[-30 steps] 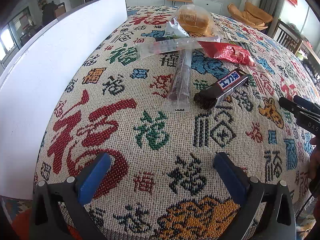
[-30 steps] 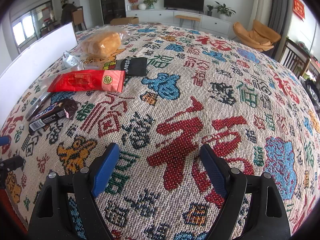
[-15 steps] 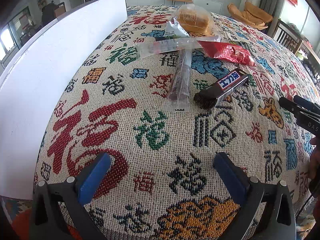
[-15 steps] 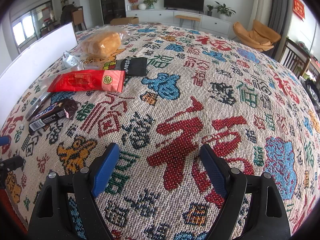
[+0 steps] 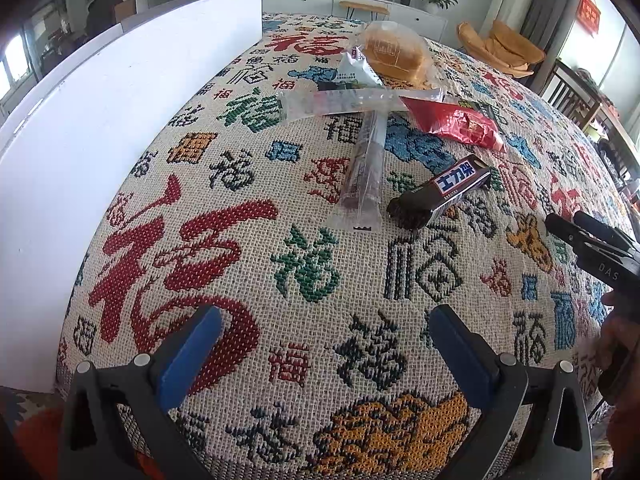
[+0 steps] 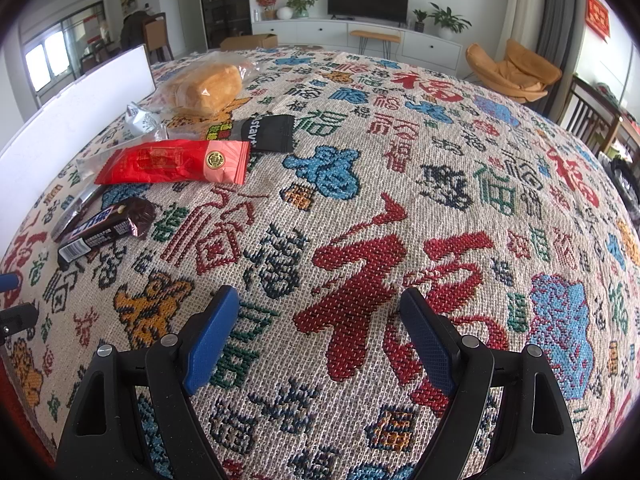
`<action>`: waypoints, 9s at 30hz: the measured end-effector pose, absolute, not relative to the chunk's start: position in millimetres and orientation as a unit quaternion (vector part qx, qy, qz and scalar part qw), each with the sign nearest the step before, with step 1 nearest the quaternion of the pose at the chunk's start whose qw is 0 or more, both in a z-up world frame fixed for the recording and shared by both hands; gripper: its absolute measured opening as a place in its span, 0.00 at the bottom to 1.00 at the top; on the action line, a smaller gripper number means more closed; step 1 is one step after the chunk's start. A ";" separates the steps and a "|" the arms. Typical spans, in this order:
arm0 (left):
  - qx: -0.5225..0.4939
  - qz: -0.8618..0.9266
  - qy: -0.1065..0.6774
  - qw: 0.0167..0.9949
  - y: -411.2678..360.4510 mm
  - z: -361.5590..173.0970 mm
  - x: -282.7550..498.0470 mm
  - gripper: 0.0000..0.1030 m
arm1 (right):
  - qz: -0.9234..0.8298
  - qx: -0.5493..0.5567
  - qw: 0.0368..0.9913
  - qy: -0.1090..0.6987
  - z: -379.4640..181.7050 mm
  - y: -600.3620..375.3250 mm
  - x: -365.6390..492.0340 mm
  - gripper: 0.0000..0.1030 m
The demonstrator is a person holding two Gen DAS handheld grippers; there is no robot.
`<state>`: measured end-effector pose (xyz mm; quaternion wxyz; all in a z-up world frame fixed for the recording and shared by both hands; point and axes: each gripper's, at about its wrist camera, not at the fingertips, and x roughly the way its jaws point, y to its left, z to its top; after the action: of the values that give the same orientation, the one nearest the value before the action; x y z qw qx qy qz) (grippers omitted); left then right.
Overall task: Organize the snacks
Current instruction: 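Return both tools over the remaining snacks on the blanket, then grasp the Snickers bar with the right tool while the left tool grasps the clear stick pack, then carry both snacks over the white box and open both tools, then move both tools back over the remaining snacks on the blanket, then grasp the red wafer pack with the right tool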
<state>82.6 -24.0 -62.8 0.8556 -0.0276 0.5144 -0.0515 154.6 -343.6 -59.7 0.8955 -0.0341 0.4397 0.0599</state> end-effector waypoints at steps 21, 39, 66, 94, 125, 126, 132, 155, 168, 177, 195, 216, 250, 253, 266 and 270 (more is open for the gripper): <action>-0.075 -0.069 0.492 0.865 -10.6 -53.1 79.3 1.00 | 0.060 -0.033 0.895 0.440 -59.6 -343.5 154.4 0.83; -0.207 -0.097 0.437 0.870 31.1 -41.4 70.8 1.00 | 0.187 0.112 0.817 0.533 -32.5 -295.8 197.2 0.86; -0.025 -0.079 0.500 0.862 -36.2 -49.7 159.0 0.81 | 0.114 -0.008 0.846 0.520 -42.0 -293.1 134.6 0.39; -0.061 -0.119 0.511 0.849 9.2 -45.1 102.5 0.17 | 0.131 0.107 0.810 0.562 -46.8 -304.1 138.4 0.17; -0.191 0.121 0.411 0.883 271.6 53.8 77.8 0.96 | 0.407 0.126 0.802 0.419 113.1 -7.8 230.3 0.53; -0.196 0.116 0.400 0.888 264.8 55.8 74.2 0.96 | 0.398 0.114 0.811 0.414 111.9 -21.1 228.9 0.57; -0.161 0.000 0.394 0.905 179.2 80.0 57.7 0.96 | 0.306 0.037 0.854 0.419 68.6 -140.1 217.1 0.58; 0.064 -0.144 0.450 0.879 -40.5 -73.5 202.8 1.00 | 0.063 -0.025 0.897 0.436 -59.0 -352.1 150.4 0.73; 0.067 -0.147 0.448 0.879 -42.7 -72.0 210.9 1.00 | 0.059 -0.029 0.898 0.436 -58.4 -350.1 147.1 0.75; 0.067 -0.148 0.448 0.879 -42.2 -71.9 210.8 1.00 | 0.059 -0.029 0.898 0.436 -58.7 -350.3 147.4 0.75; 0.067 -0.148 0.448 0.879 -43.1 -72.0 211.3 1.00 | 0.058 -0.030 0.898 0.436 -59.1 -351.7 148.1 0.76; 0.068 -0.148 0.448 0.879 -42.7 -72.0 211.2 1.00 | 0.059 -0.029 0.898 0.436 -58.7 -351.9 148.1 0.76; 0.068 -0.149 0.448 0.879 -43.7 -72.3 211.9 1.00 | 0.059 -0.029 0.898 0.436 -58.4 -352.4 148.3 0.77; 0.067 -0.148 0.448 0.879 -43.4 -72.3 211.9 1.00 | 0.059 -0.029 0.898 0.436 -58.3 -352.5 148.4 0.77; 0.073 -0.134 0.488 0.859 -24.8 -67.3 141.3 1.00 | 0.059 -0.028 0.897 0.436 -59.2 -352.5 150.0 0.77; 0.068 -0.130 0.482 0.864 -25.0 -68.2 139.9 1.00 | 0.063 -0.004 0.893 0.445 -57.3 -351.5 153.8 0.79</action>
<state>139.9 -25.0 -68.2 0.8639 0.0683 0.4819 -0.1297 153.8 -351.5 -57.3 0.8931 -0.0041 0.4454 0.0635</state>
